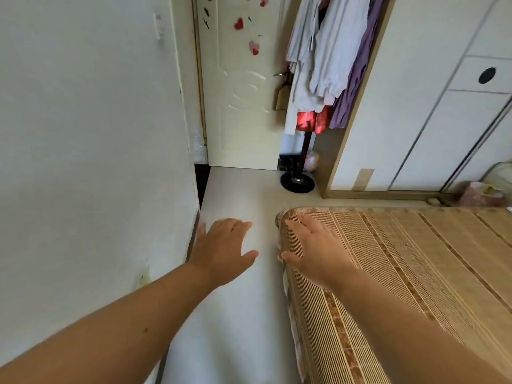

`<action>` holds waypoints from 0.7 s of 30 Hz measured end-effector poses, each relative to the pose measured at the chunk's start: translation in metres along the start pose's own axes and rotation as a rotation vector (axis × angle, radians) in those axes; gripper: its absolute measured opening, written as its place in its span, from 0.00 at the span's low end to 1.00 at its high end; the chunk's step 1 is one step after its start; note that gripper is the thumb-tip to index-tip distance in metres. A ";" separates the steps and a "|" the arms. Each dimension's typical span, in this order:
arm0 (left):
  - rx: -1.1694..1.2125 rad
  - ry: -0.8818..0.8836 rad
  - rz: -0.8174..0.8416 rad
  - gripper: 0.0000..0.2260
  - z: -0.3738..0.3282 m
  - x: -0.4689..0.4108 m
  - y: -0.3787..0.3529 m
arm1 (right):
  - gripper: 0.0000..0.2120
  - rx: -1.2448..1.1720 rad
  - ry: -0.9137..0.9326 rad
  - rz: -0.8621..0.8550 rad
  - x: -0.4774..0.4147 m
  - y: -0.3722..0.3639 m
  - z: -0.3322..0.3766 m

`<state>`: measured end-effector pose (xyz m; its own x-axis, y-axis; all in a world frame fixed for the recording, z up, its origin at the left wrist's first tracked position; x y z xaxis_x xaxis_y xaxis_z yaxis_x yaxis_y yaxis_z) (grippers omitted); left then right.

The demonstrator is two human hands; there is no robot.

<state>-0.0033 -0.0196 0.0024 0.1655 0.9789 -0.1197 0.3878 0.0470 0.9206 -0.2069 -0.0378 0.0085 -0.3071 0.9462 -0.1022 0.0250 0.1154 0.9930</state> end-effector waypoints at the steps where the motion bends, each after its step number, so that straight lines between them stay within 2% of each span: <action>1: 0.022 0.022 0.028 0.29 0.002 -0.015 -0.006 | 0.33 -0.013 0.013 0.022 -0.014 -0.007 -0.009; 6: 0.036 0.026 0.135 0.29 0.009 -0.093 -0.028 | 0.34 -0.026 0.079 0.115 -0.089 -0.032 -0.054; 14: 0.102 0.031 0.086 0.28 0.032 -0.220 -0.029 | 0.32 -0.071 0.081 0.137 -0.217 -0.039 -0.103; 21: 0.107 -0.020 0.079 0.28 0.084 -0.367 -0.029 | 0.30 -0.091 0.042 0.098 -0.359 -0.061 -0.119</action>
<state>0.0005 -0.3964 -0.0116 0.2172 0.9745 -0.0568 0.4670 -0.0526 0.8827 -0.2113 -0.4205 -0.0083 -0.3472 0.9378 -0.0035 -0.0289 -0.0069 0.9996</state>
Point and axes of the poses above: each hand's wrist, its own x-axis away from the middle knuckle, its own y-axis out of the back of the hand, z = x × y, the point moved 2 cm from there along -x, towards the middle knuckle, and after that the axes turned 12 degrees about x, right-handed, at the moved point
